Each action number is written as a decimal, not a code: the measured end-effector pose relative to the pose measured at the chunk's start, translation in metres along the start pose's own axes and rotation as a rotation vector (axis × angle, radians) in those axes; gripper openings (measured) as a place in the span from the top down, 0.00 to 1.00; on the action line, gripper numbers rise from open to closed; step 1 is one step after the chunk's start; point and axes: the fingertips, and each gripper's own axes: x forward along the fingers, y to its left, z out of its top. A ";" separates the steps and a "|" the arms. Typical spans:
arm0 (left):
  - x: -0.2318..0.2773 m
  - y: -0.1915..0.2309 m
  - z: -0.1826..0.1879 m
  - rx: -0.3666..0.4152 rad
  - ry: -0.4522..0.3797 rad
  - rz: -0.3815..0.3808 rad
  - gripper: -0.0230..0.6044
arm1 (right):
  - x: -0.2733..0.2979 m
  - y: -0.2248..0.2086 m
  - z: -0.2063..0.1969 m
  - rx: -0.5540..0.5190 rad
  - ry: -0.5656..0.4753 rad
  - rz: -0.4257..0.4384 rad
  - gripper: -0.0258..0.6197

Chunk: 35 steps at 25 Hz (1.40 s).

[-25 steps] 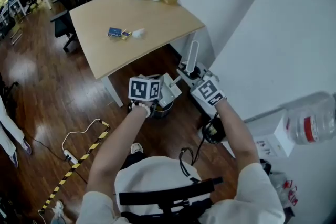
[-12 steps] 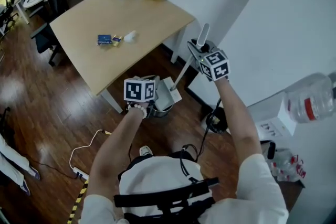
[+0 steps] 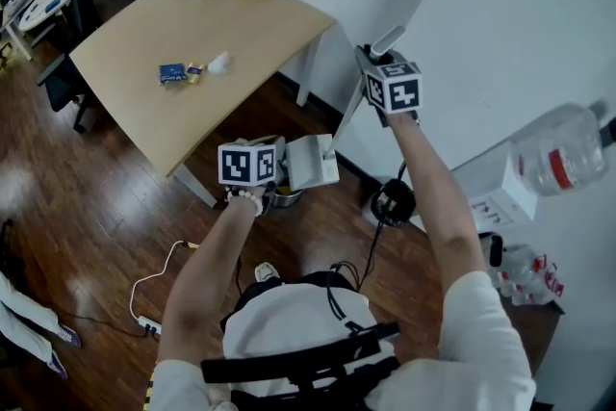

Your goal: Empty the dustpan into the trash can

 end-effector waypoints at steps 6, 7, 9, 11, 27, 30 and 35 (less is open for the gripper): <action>0.019 -0.043 -0.007 0.046 0.027 -0.047 0.98 | -0.061 -0.058 -0.002 0.084 0.021 -0.164 0.84; 0.023 -0.053 -0.007 0.061 0.030 -0.057 0.98 | -0.072 -0.065 -0.004 0.096 0.020 -0.181 0.84; 0.031 -0.075 -0.006 0.085 0.032 -0.082 0.98 | -0.093 -0.078 -0.011 0.120 0.021 -0.220 0.84; 0.038 -0.098 -0.004 0.104 0.031 -0.108 0.98 | -0.113 -0.091 -0.023 0.155 0.025 -0.261 0.84; 0.082 -0.235 -0.057 0.229 0.125 -0.240 0.98 | -0.217 -0.131 -0.210 0.529 0.043 -0.478 0.84; 0.087 -0.233 -0.074 0.218 0.158 -0.236 0.98 | -0.221 -0.123 -0.253 0.572 0.062 -0.518 0.84; 0.093 -0.219 -0.099 0.202 0.208 -0.222 0.98 | -0.220 -0.103 -0.313 0.611 0.050 -0.539 0.84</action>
